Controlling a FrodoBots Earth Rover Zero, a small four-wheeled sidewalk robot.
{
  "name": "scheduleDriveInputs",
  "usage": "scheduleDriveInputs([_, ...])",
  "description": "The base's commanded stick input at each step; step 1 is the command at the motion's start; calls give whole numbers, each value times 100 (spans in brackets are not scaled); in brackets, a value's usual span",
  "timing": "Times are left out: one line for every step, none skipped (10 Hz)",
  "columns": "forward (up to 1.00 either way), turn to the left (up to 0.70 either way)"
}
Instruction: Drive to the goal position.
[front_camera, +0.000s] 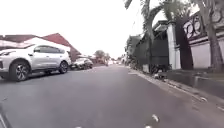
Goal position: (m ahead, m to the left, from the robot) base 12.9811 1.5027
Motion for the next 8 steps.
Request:
scheduleDriveInputs([100,0])
scheduleDriveInputs([100,0])
scheduleDriveInputs([100,0])
scheduleDriveInputs([100,0])
scheduleDriveInputs([100,0])
scheduleDriveInputs([100,-22])
scheduleDriveInputs([100,-31])
scheduleDriveInputs([100,-9])
